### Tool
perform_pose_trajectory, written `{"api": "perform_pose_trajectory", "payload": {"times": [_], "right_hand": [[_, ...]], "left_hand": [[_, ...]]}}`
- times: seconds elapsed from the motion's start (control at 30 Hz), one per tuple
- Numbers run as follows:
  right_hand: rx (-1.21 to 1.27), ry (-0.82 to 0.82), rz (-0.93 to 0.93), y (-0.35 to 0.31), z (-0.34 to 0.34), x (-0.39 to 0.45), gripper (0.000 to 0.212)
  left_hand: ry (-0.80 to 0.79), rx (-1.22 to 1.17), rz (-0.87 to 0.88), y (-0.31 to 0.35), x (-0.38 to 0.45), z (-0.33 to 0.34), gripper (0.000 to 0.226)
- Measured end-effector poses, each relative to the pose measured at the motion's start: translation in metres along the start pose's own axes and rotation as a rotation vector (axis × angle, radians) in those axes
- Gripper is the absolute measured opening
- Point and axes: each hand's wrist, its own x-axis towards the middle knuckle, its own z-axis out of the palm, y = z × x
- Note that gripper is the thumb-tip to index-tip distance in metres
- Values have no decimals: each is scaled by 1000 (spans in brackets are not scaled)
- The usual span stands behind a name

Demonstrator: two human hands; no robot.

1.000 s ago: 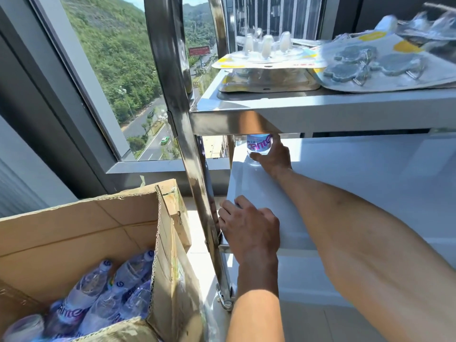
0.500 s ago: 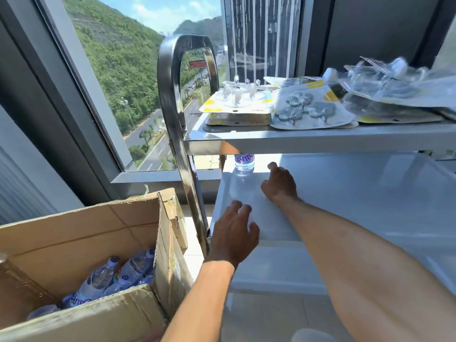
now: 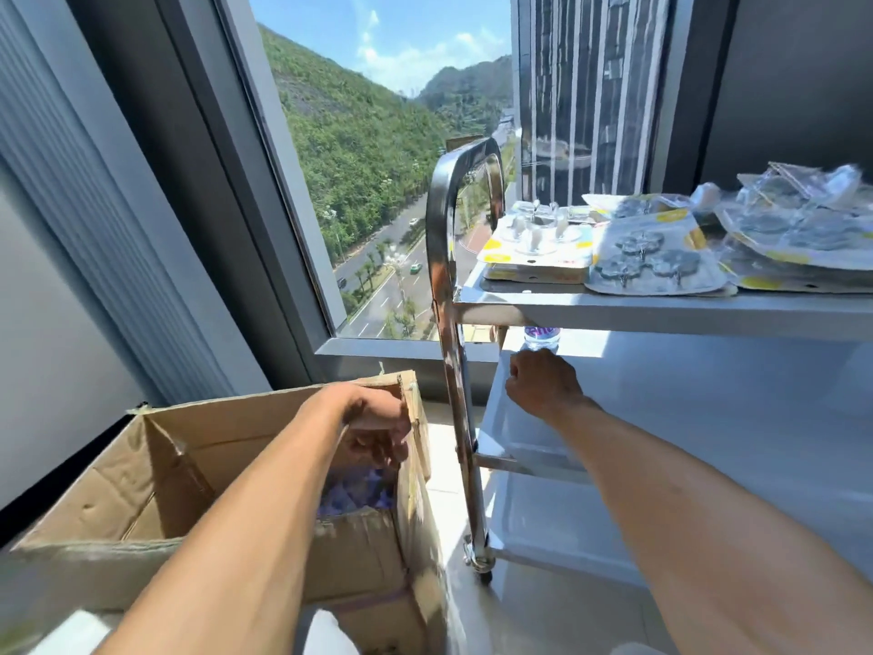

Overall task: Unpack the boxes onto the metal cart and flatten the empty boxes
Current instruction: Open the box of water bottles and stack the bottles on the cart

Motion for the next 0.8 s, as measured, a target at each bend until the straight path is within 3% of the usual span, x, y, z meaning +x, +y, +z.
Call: {"api": "perform_pose_trajectory", "payload": {"times": [0.17,0.23,0.5,0.63,0.8], "right_hand": [[40,54,89,18,18,1,27],[55,56,124,26,27,2,33],[71,25,159,53,56,1,37],[56,56,137,55,58,8,37],[30,128,146,58,67,10,34]], "left_hand": [[430,109,-150,-75,34,-11,27],[482,148,-194,-90,51,-9,27],[316,286,-123,-92,122,36,25],[173,245,-130,-91,139,63,14],[165,60,-83,-99,135,85,15]]}}
